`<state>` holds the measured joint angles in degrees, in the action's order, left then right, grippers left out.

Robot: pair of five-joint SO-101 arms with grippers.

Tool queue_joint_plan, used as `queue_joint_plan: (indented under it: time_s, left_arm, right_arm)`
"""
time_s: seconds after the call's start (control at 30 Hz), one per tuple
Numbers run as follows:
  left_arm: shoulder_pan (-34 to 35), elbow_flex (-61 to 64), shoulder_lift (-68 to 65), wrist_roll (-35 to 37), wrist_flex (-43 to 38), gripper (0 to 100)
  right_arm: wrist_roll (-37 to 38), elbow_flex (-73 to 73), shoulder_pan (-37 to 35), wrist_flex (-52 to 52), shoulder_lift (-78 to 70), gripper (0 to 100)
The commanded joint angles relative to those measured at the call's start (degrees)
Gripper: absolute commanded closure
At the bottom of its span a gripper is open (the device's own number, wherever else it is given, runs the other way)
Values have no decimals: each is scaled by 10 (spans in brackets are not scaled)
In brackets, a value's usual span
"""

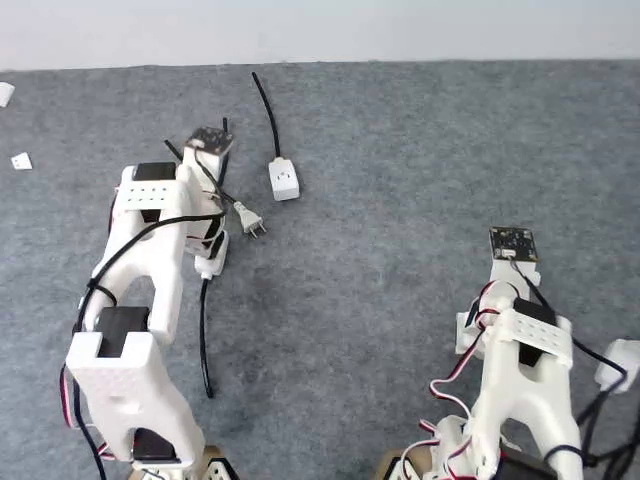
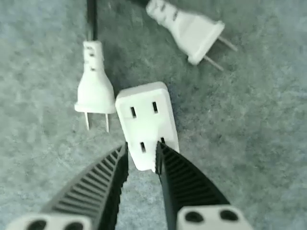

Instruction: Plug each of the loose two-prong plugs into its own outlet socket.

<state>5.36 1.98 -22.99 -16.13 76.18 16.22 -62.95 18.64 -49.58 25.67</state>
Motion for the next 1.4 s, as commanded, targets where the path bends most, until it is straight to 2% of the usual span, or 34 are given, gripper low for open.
queue_joint_plan:
  time_s: [0.0, 0.17, 0.37, 0.47, 0.57, 0.67, 1.17, 1.37]
  left_arm:
    - [-8, -7, -50, -6, -7, 911]
    - [-11, -46, -88, -5, 4, 912]
    - [-13, -65, -49, -3, 2, 902]
    - [-14, -62, -10, 4, 2, 842]
    - [-10, -61, 9, 43, 2, 759]
    - [-10, -61, 10, 49, 2, 719]
    - [-13, -23, 9, 25, -4, 716]
    - [-2, 7, 9, 25, -54, 717]
  right_arm:
    - [8, 35, -8, 7, 0, 988]
    - [8, 35, -8, 7, 0, 988]
    - [8, 35, -9, 7, 0, 988]
    - [8, 35, -9, 7, 0, 988]
    - [8, 35, -9, 7, 0, 988]
    - [8, 35, -9, 7, 0, 988]
    - [8, 35, -9, 7, 0, 988]
    - [8, 35, -9, 7, 0, 988]
